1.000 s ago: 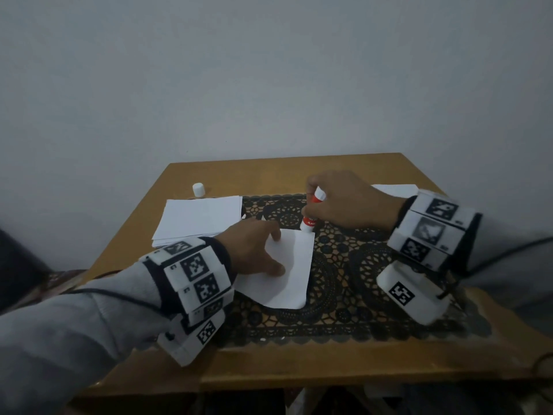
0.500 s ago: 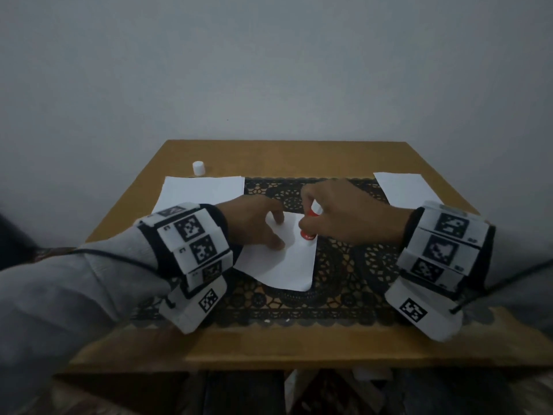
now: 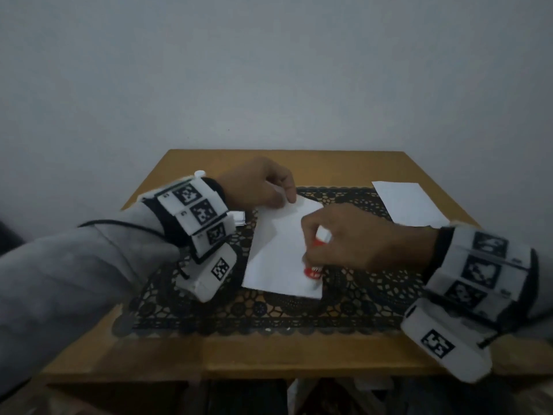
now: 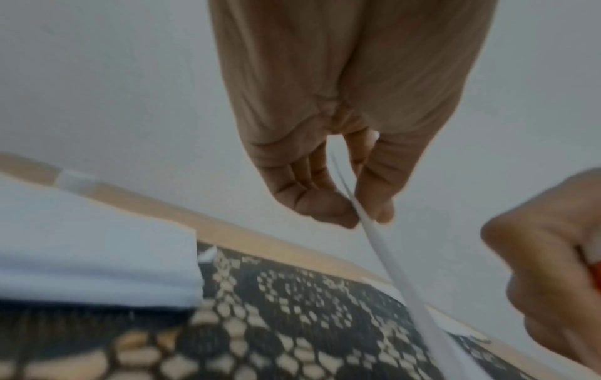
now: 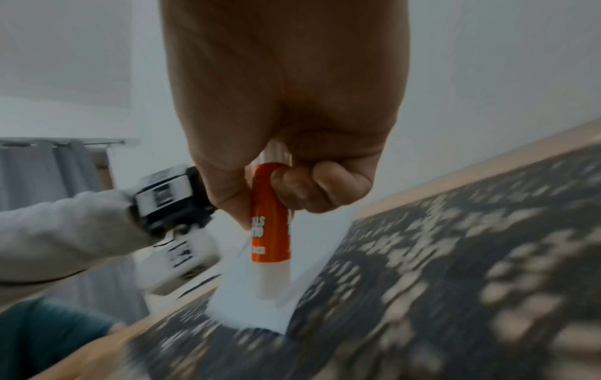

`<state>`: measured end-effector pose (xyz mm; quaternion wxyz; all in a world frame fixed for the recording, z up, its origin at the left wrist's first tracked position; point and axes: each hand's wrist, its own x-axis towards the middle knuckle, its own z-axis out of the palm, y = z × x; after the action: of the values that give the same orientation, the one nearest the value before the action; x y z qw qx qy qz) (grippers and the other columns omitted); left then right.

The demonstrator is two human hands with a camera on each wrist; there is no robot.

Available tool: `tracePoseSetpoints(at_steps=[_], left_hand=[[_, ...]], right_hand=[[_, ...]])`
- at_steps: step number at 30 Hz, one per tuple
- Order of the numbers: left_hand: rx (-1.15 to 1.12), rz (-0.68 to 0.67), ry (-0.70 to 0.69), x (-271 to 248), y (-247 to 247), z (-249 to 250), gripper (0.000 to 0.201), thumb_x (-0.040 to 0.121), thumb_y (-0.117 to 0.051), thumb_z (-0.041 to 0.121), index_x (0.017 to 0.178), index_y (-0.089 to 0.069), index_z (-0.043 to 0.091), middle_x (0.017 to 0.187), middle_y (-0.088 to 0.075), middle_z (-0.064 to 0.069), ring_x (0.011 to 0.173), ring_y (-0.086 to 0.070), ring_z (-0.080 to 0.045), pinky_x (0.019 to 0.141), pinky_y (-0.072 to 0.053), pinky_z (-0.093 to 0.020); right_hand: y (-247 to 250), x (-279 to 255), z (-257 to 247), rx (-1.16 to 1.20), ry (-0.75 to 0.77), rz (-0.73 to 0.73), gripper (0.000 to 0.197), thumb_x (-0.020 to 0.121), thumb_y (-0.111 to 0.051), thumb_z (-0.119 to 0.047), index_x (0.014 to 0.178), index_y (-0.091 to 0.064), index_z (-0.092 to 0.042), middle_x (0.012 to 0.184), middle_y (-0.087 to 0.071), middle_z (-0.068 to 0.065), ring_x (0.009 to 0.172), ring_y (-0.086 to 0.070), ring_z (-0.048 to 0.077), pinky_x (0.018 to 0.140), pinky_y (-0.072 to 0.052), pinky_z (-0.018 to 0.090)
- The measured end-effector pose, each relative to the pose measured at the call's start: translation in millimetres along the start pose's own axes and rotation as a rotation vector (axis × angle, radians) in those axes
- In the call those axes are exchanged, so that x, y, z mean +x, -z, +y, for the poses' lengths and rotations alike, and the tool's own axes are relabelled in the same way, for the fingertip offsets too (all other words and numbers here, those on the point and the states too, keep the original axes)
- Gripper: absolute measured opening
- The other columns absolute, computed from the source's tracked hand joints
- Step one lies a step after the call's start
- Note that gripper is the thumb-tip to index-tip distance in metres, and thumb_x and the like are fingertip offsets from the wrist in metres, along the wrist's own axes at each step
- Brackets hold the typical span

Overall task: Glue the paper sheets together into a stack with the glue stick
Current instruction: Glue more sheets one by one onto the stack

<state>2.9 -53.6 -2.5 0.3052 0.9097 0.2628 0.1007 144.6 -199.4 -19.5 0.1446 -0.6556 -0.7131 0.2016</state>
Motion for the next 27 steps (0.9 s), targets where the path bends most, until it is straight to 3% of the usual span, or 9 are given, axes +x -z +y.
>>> tracePoseSetpoints(at_steps=[2,5,8,10,12,15,20,24,27], left_hand=[[0.027,-0.106,0.032,-5,12,3,0.029,0.08,-0.063,-0.001,0.078,-0.072,0.027,0.097,-0.07,-0.009,0.094,-0.063,-0.031,0.088,-0.052,-0.044],[-0.004,-0.256,0.088,-14,19,2,0.032,0.08,-0.062,-0.008,0.087,-0.074,0.02,0.104,-0.07,-0.01,0.095,-0.065,-0.028,0.086,-0.054,-0.04],[-0.037,-0.36,0.159,-20,15,1,0.032,0.08,-0.058,-0.012,0.092,-0.075,0.013,0.101,-0.072,-0.007,0.09,-0.066,-0.022,0.082,-0.055,-0.036],[-0.065,-0.323,0.182,-22,9,-1,0.034,0.079,-0.056,-0.011,0.091,-0.076,0.014,0.098,-0.072,-0.002,0.092,-0.064,-0.022,0.087,-0.053,-0.04],[-0.12,-0.186,0.197,-20,2,-3,0.032,0.076,-0.061,-0.004,0.088,-0.077,0.02,0.105,-0.069,0.003,0.101,-0.061,-0.023,0.095,-0.05,-0.042],[-0.089,-0.035,0.21,-15,-10,-5,0.027,0.076,-0.067,0.0,0.094,-0.074,0.018,0.118,-0.062,-0.002,0.106,-0.055,-0.022,0.096,-0.047,-0.037],[0.067,-0.188,0.232,-16,-27,-12,0.024,0.08,-0.072,0.01,0.098,-0.066,0.025,0.126,-0.047,0.005,0.108,-0.051,-0.017,0.087,-0.047,-0.031],[0.076,-0.2,0.232,-18,-36,-17,0.02,0.08,-0.073,0.018,0.095,-0.065,0.027,0.125,-0.047,0.005,0.107,-0.051,-0.016,0.077,-0.046,-0.023],[0.1,-0.187,0.218,-17,-39,-17,0.018,0.081,-0.073,0.02,0.096,-0.066,0.025,0.123,-0.048,0.006,0.107,-0.05,-0.015,0.078,-0.045,-0.023]], right_hand=[[18,-1,13,0.008,-0.023,0.078,0.019,0.081,-0.07,-0.031,0.069,-0.063,-0.019,0.077,-0.065,-0.007,0.074,-0.06,0.01,0.067,-0.05,0.03],[44,-2,30,0.01,-0.079,0.226,0.021,0.08,-0.071,-0.029,0.067,-0.064,-0.013,0.072,-0.063,-0.002,0.062,-0.053,0.007,0.054,-0.038,0.015],[61,-3,38,0.115,-0.141,0.292,0.021,0.08,-0.072,-0.024,0.073,-0.065,-0.005,0.062,-0.058,0.0,0.042,-0.047,0.001,0.04,-0.033,0.016],[65,-4,42,0.108,-0.156,0.321,0.022,0.079,-0.071,-0.026,0.075,-0.065,-0.005,0.057,-0.056,-0.003,0.038,-0.046,-0.001,0.042,-0.033,0.02],[64,-4,44,0.082,-0.153,0.345,0.023,0.079,-0.071,-0.028,0.075,-0.065,-0.006,0.059,-0.056,-0.003,0.039,-0.047,-0.002,0.044,-0.033,0.02],[56,-3,45,0.012,-0.133,0.358,0.022,0.079,-0.071,-0.032,0.073,-0.063,-0.013,0.07,-0.06,-0.001,0.055,-0.052,0.003,0.051,-0.036,0.022],[42,4,46,-0.202,-0.102,0.323,0.02,0.083,-0.068,-0.034,0.072,-0.058,-0.021,0.077,-0.058,-0.006,0.072,-0.049,0.009,0.06,-0.036,0.026],[32,18,53,-0.206,-0.113,0.286,0.021,0.084,-0.067,-0.037,0.076,-0.055,-0.023,0.081,-0.055,-0.008,0.078,-0.05,0.013,0.063,-0.036,0.028],[28,30,56,-0.19,-0.139,0.257,0.02,0.086,-0.066,-0.037,0.082,-0.057,-0.02,0.09,-0.057,-0.004,0.085,-0.052,0.016,0.07,-0.041,0.031]])
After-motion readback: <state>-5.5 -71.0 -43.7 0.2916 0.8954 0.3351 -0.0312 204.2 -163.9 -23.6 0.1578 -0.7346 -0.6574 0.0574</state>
